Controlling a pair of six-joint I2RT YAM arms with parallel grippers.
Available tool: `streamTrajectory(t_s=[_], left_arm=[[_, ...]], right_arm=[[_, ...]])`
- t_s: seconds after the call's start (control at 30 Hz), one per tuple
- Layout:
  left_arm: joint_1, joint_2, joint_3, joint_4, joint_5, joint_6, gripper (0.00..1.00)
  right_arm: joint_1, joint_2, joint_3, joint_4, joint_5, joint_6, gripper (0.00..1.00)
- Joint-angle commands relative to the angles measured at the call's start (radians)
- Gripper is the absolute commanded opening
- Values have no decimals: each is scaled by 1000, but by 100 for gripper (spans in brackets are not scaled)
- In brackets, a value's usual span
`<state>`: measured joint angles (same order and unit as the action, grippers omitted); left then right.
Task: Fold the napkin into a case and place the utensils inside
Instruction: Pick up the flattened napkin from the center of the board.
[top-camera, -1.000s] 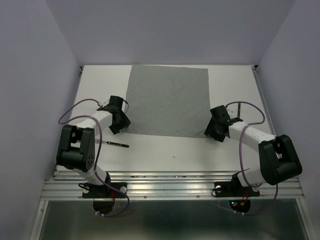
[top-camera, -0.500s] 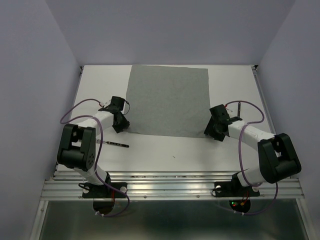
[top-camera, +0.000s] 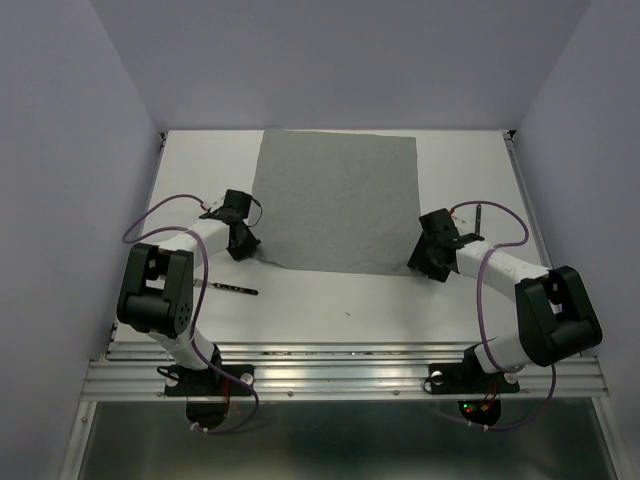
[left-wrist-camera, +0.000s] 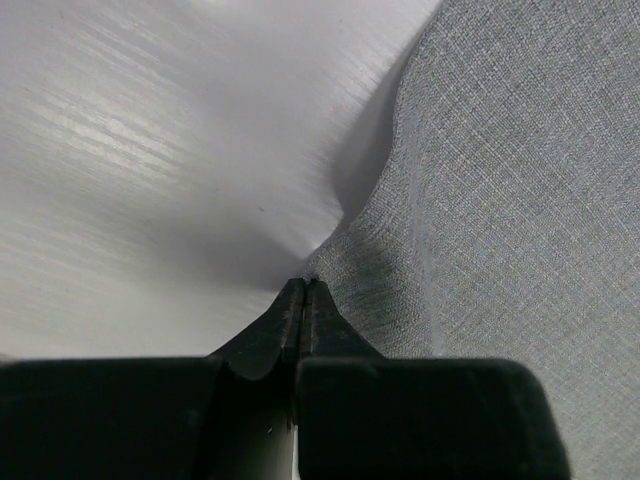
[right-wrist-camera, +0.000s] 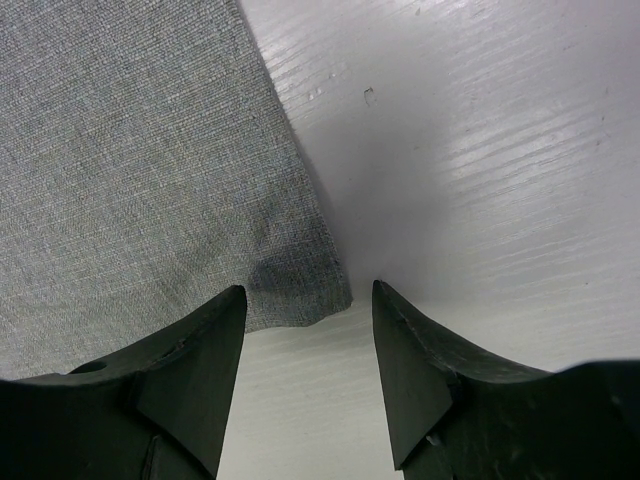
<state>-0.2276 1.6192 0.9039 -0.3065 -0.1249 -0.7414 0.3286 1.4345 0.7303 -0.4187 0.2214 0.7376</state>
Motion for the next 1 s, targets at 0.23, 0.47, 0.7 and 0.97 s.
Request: streamTrajectory(t_s=[0.23,0.47,0.7,0.97], left_arm=[[-6,-137,3,-54,-8,13,58],[-21,-98,9,-54,-19,24,68],[-39,-36,24,-83,-61,-3,65],[-49,20,38,-86,-71,-24,58]], right_arm=[[4,23,20,17,22,-10,59],[4,33,26,17,19,-17,59],[4,20,12,17,16,-15,59],[4,20,15,17,16,-15,59]])
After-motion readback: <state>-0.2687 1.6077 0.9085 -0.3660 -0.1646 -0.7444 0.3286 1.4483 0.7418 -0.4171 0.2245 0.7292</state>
